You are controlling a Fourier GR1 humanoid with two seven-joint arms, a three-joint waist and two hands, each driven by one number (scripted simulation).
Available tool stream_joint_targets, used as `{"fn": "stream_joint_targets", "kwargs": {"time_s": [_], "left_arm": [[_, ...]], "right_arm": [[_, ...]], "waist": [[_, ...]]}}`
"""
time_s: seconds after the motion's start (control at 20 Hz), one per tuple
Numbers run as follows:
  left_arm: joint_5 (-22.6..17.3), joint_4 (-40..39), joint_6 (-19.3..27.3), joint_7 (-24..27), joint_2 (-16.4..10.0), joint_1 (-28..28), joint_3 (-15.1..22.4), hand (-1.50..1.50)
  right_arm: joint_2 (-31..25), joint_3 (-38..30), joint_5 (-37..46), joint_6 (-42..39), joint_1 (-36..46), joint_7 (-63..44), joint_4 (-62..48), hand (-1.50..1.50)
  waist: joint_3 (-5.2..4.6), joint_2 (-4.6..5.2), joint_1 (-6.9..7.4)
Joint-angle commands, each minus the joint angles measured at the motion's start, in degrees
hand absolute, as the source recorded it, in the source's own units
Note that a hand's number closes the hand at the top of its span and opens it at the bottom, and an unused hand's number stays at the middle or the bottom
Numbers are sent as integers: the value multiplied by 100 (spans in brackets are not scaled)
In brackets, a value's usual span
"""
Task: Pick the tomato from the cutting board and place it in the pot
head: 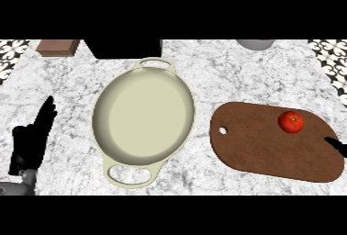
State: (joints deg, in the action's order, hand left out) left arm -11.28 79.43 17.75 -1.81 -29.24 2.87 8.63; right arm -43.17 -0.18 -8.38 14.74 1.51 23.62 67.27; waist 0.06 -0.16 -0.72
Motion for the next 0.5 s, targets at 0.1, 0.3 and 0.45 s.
{"fn": "stream_joint_targets", "kwargs": {"time_s": [0.1,0.3,0.45], "left_arm": [[26,535,-325,-314,-193,-229,-122,0],[105,459,-346,-340,-152,-202,-105,0],[254,700,-184,-310,-25,-411,-13,0]], "right_arm": [[-620,-167,262,-756,-105,-21,-130,-150],[-1239,96,363,-1384,327,-1296,462,-150],[-1377,418,561,-1766,798,-1989,575,-150]], "waist": [[-5,10,101],[-12,13,115],[-12,23,205]]}}
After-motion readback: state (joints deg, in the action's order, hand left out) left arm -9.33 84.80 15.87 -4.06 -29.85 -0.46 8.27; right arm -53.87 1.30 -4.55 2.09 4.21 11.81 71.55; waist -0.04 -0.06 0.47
